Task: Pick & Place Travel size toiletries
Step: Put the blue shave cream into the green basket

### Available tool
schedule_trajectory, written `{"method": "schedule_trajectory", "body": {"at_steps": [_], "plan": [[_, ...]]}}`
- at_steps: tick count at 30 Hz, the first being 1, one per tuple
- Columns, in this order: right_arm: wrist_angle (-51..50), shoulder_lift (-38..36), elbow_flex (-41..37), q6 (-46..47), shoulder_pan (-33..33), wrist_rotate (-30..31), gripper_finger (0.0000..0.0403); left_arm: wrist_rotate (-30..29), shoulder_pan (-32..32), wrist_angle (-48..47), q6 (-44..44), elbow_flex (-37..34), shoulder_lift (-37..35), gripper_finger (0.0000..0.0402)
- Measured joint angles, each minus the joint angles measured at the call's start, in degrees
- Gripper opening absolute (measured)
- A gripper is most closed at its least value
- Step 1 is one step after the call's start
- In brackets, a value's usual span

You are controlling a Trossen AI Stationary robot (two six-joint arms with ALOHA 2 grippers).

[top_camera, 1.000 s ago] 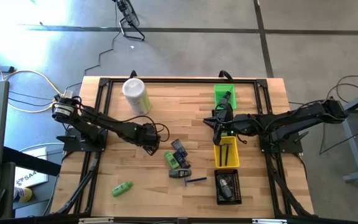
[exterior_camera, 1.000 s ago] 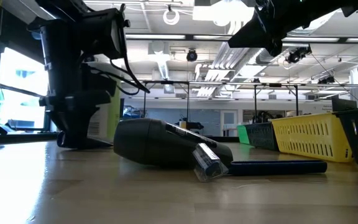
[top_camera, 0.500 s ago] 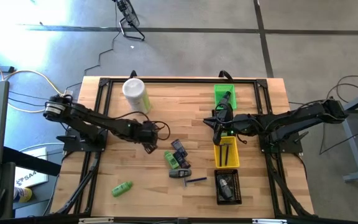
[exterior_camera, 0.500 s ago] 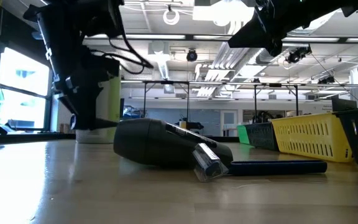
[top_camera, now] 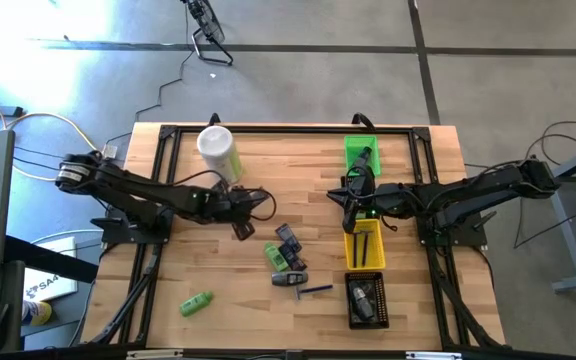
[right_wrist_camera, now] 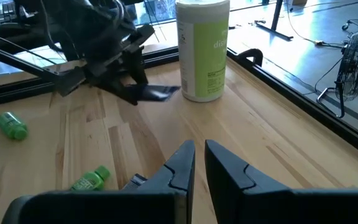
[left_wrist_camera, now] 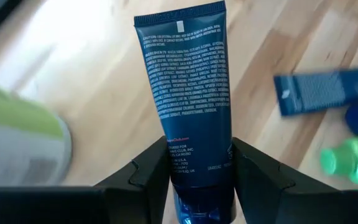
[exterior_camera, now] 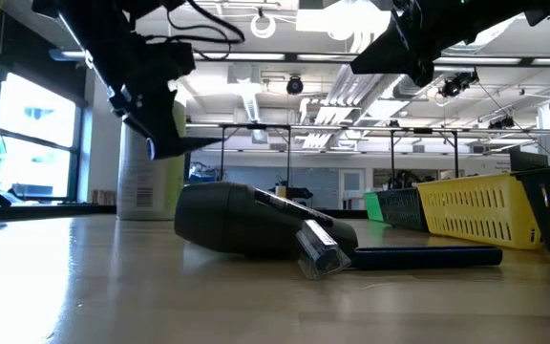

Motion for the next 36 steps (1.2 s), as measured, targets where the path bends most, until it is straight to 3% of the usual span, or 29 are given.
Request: {"method": "schedule_trajectory", "body": {"at_steps": [14, 27, 31, 36], "plan": [[6.01, 0.00, 0.02, 1.62, -0.01, 0.00, 0.0029, -9.02, 0.00, 21.11, 19.41, 0.02, -0.92, 0.0149], [14.74, 3.94, 0.07, 6.19, -2.61, -1.05, 0.0032, -14.86, 0.00, 30.44, 25.24, 0.04, -0.90, 0.0149], [22.41, 9.00, 0.04, 4.82, -3.29, -3.84, 0.0061, -14.99, 0.00, 30.33, 25.24, 0.04, -0.90, 0.0149], [34.08, 15.02, 0.04, 6.58, -5.07, -4.94, 0.0136, -15.01, 0.00, 30.21, 25.24, 0.04, -0.90, 0.0149]]}}
